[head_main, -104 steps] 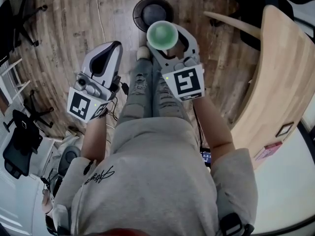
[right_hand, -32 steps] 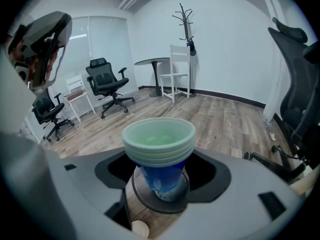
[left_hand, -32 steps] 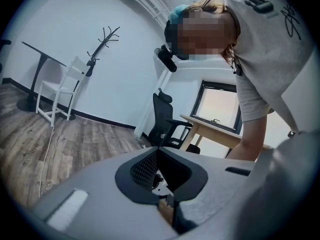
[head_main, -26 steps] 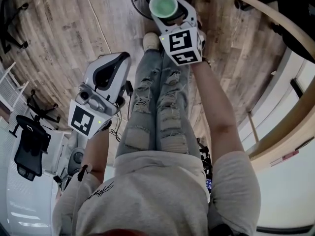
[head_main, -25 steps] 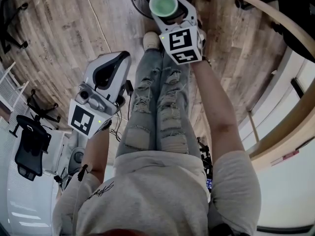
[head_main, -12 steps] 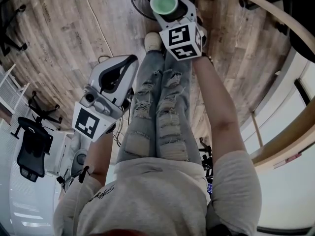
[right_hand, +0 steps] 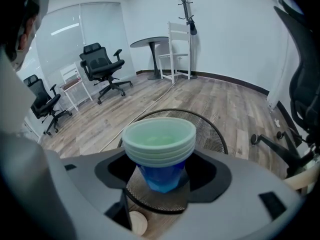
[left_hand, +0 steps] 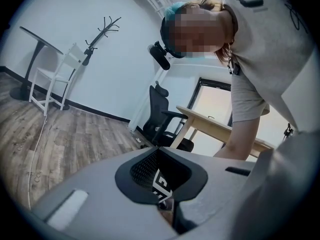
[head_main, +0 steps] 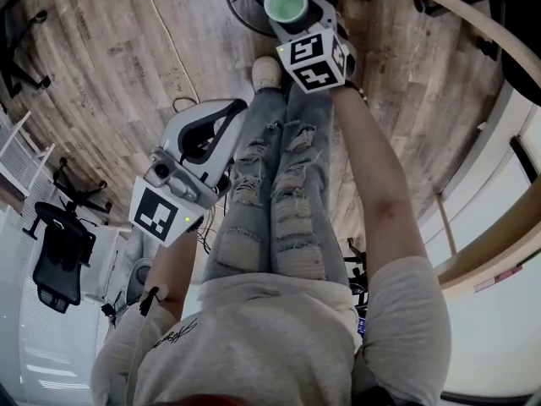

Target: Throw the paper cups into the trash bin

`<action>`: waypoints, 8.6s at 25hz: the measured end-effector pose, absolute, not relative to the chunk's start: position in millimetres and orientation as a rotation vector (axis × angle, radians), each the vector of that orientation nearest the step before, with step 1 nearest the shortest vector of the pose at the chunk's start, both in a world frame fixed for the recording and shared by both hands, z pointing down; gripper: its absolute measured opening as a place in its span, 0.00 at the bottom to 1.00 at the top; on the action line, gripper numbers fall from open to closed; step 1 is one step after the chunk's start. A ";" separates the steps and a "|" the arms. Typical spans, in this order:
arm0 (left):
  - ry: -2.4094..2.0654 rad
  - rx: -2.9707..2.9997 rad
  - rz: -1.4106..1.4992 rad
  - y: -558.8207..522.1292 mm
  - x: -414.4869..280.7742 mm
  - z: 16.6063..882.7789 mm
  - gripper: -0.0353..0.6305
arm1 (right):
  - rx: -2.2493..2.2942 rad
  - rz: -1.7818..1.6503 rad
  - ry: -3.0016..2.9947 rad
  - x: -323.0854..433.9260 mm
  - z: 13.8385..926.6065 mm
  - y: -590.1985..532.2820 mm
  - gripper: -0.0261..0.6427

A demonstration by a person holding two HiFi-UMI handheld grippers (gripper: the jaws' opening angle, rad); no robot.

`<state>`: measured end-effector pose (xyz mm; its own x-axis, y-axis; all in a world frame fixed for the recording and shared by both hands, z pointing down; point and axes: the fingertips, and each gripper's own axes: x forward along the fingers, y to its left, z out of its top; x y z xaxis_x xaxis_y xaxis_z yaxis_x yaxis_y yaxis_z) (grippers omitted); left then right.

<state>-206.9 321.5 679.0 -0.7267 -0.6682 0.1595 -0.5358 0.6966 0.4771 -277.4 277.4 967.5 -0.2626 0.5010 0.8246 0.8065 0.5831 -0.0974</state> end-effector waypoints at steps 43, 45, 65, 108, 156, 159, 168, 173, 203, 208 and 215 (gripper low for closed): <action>-2.531 1.066 -0.548 302.9 -195.1 675.3 0.06 | -0.956 -0.418 -1.957 -292.8 967.7 273.9 0.48; -2.537 1.074 -0.550 302.2 -195.2 670.6 0.06 | -0.954 -0.419 -1.961 -293.8 961.7 274.5 0.48; -2.565 1.089 -0.475 298.6 -209.6 631.3 0.06 | -1.012 -0.385 -2.014 -304.2 878.7 278.3 0.48; -2.694 1.030 -0.331 290.7 -223.0 519.8 0.06 | -1.151 -0.364 -2.113 -290.3 684.3 250.7 0.47; -2.847 1.117 -0.087 294.8 -246.0 355.5 0.06 | -1.305 -0.128 -2.571 -297.4 387.3 236.0 0.47; -2.848 1.103 -0.078 295.0 -249.1 347.7 0.06 | -1.319 -0.111 -2.578 -296.6 372.8 235.4 0.47; -2.897 1.043 -0.025 305.2 -250.9 327.5 0.06 | -1.379 -0.089 -2.631 -291.8 330.5 228.2 0.46; -2.942 1.046 0.022 304.7 -250.1 313.8 0.06 | -1.398 -0.032 -2.676 -287.3 307.9 223.8 0.32; -3.040 1.020 0.059 309.5 -217.6 280.5 0.06 | -1.474 0.018 -2.719 -262.1 278.3 232.8 0.07; -3.040 1.010 0.086 313.1 -212.2 280.9 0.06 | -1.471 0.021 -2.742 -261.5 272.8 235.3 0.06; -3.052 1.008 0.061 320.9 -203.3 279.3 0.06 | -1.501 0.083 -2.734 -255.5 273.0 242.9 0.05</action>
